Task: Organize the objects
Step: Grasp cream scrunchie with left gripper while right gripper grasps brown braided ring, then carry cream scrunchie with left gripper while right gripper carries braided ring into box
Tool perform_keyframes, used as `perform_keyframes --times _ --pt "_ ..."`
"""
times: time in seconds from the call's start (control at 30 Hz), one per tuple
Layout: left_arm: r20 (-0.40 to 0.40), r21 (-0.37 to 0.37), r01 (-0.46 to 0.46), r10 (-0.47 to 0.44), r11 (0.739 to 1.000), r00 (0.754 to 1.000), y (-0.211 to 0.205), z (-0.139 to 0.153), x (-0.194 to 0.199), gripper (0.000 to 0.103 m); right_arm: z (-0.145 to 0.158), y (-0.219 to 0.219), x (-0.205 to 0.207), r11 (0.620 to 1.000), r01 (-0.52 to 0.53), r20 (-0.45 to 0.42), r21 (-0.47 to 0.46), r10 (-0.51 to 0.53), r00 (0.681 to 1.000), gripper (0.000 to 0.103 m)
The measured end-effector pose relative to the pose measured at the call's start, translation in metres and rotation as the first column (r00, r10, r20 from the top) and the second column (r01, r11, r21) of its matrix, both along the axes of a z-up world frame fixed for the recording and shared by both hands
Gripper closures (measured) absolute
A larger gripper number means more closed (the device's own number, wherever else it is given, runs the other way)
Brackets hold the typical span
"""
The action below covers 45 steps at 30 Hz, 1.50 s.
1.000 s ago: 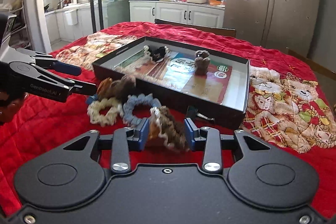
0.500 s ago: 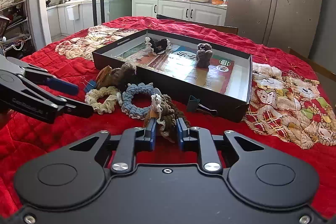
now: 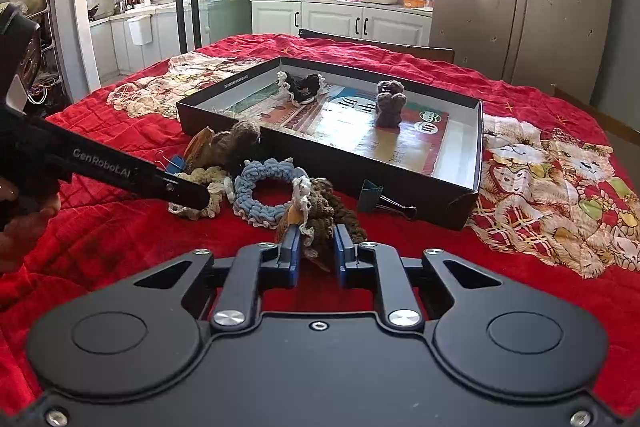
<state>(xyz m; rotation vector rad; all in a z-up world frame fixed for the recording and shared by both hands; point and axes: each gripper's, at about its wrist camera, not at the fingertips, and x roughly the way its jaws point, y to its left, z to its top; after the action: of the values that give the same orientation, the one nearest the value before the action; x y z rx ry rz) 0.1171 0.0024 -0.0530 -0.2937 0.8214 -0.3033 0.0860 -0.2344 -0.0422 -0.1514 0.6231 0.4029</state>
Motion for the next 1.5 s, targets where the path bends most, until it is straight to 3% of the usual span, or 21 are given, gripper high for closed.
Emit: perform_keyframes --times 0.17,0.33,0.4,1.5 --pt "0.007 0.015 -0.003 0.002 1.0 1.0 -0.005 -0.001 0.003 0.055 -0.001 -0.001 -0.001 1.0 0.003 -0.003 0.007 -0.003 1.0 0.091" --pt "0.0 0.002 0.021 -0.021 1.0 1.0 -0.007 -0.004 0.003 0.083 -0.001 -0.001 -0.001 1.0 0.001 0.0 0.007 -0.001 1.0 0.092" --pt "0.005 0.005 0.032 -0.032 0.999 0.999 -0.009 -0.004 0.002 0.087 -0.002 -0.002 -0.002 1.0 0.002 0.003 0.008 -0.002 1.0 0.093" --pt "0.159 0.059 0.095 -0.103 0.994 0.982 -0.013 0.033 -0.025 0.091 0.023 -0.008 -0.015 0.999 -0.005 0.058 0.036 0.003 0.998 0.094"
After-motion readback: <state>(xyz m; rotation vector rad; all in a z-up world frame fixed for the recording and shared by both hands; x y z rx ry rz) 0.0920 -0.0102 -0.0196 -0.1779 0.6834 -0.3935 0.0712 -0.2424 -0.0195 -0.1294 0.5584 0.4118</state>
